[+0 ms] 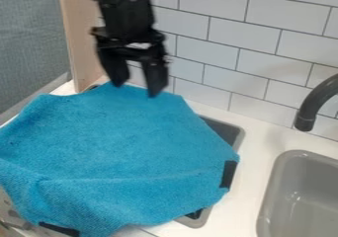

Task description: Fold the cloth from top left to bottom right

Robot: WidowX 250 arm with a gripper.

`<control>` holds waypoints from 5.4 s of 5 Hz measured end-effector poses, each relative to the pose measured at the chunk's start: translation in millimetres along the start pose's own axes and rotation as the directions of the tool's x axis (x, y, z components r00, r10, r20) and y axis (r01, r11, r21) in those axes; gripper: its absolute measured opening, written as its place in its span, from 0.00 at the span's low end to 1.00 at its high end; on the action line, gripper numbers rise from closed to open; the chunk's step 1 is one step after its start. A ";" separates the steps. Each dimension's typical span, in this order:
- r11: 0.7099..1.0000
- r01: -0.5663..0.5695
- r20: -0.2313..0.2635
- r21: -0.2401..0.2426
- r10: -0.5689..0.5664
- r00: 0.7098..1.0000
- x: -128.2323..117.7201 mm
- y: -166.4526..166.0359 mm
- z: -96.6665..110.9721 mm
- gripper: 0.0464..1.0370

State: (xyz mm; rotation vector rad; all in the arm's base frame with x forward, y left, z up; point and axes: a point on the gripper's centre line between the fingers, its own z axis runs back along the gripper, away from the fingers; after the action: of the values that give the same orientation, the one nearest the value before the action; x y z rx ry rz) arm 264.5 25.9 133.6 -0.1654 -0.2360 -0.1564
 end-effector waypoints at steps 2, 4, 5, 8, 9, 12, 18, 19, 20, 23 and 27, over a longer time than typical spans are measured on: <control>0.964 -0.243 0.037 0.108 0.240 0.970 -22.8 77.6 1.1 0.96; 0.915 -0.378 0.006 0.144 0.381 0.924 -51.4 128.6 -14.9 0.96; 0.912 -0.374 -0.017 0.169 0.382 0.924 -57.4 137.2 -23.2 0.96; 0.859 -0.447 -0.051 0.247 0.473 0.880 -76.5 175.8 -42.1 0.96; 0.855 -0.453 -0.062 0.251 0.482 0.874 -78.6 177.6 -46.8 0.96; 0.846 -0.458 -0.106 0.273 0.499 0.860 -83.9 184.4 -65.9 0.58; 0.878 -0.447 -0.066 0.171 0.463 0.884 -55.8 153.7 -62.0 0.01; 0.901 -0.416 -0.044 0.124 0.424 0.904 -39.0 133.7 -51.3 0.01; 0.937 -0.342 0.012 0.065 0.342 0.939 -12.9 100.1 -34.6 0.01; 0.974 -0.226 -0.041 0.016 0.226 0.973 -7.2 25.9 -70.3 0.01; 0.978 -0.208 -0.052 0.023 0.209 0.977 -5.3 -7.7 -96.4 0.48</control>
State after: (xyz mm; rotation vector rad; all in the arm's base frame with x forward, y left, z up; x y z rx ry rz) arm 279.2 1.7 41.1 -0.1669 -0.1644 0.0496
